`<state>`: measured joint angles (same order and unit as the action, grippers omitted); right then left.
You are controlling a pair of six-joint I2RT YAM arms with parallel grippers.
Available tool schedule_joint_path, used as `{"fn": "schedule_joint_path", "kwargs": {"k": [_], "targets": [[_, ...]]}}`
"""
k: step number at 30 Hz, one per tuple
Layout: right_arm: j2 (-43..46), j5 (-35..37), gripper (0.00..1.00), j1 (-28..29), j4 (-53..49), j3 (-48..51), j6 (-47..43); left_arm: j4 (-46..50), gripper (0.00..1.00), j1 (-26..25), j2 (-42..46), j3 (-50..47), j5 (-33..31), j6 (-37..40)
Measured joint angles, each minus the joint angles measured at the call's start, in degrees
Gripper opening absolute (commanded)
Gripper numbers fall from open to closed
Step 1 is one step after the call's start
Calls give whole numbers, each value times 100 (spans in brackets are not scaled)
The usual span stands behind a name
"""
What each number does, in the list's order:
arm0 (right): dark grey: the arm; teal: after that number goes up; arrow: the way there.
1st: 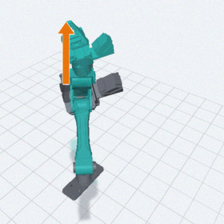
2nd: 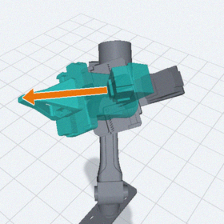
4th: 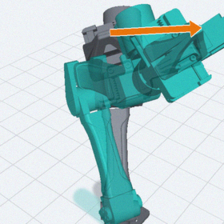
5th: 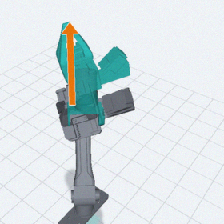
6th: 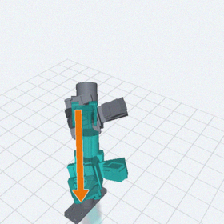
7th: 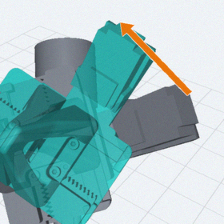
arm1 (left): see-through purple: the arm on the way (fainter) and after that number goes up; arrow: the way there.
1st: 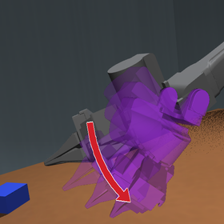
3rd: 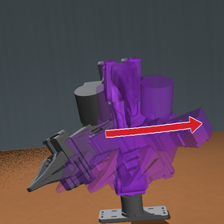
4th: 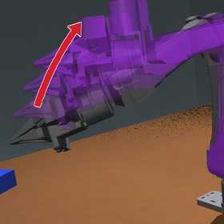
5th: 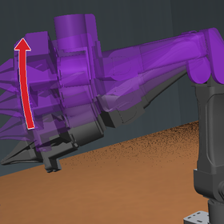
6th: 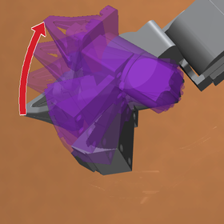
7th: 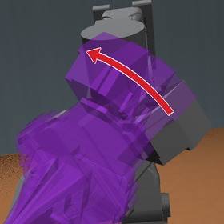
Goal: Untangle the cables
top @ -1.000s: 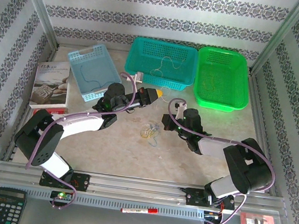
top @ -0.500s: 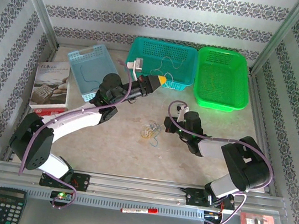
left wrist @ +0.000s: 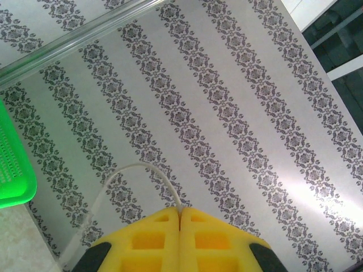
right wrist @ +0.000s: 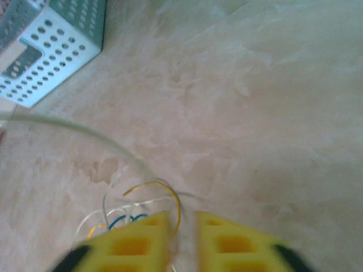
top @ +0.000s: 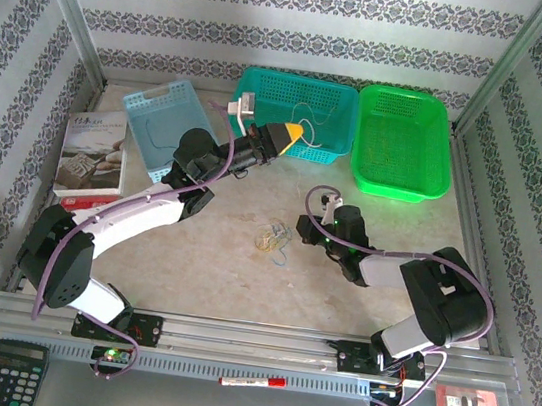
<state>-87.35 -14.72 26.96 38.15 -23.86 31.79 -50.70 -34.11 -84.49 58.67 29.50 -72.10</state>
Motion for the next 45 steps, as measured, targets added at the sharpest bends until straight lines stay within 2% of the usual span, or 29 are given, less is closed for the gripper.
{"fn": "schedule_joint_path", "kwargs": {"k": [2, 8, 15, 21, 30, 39, 45], "targets": [[289, -26, 39, -28, -181, -2, -11, -24, 0, 0, 4, -79, -46, 2], [1606, -33, 44, -192, -979, -72, -24, -33, 0, 0, 9, -555, -291, 52], [2949, 57, 59, -339, -1971, -247, -39, -166, 0, 4, -35, -874, -562, 79], [3512, 79, 61, -361, -2345, -625, 208, -422, 0, 4, -44, -1121, -944, -4], [3388, 203, 65, -188, -2031, -1357, 984, -1272, 0, 4, -474, -1572, -1744, -638], [2461, 280, 67, -31, -1405, -1878, 1919, -1926, 0, -9, -793, -1580, -1937, -940], [2022, 382, 63, 131, -1051, -1919, 2352, -2079, 0, -74, -796, -1574, -1950, -944]]}}
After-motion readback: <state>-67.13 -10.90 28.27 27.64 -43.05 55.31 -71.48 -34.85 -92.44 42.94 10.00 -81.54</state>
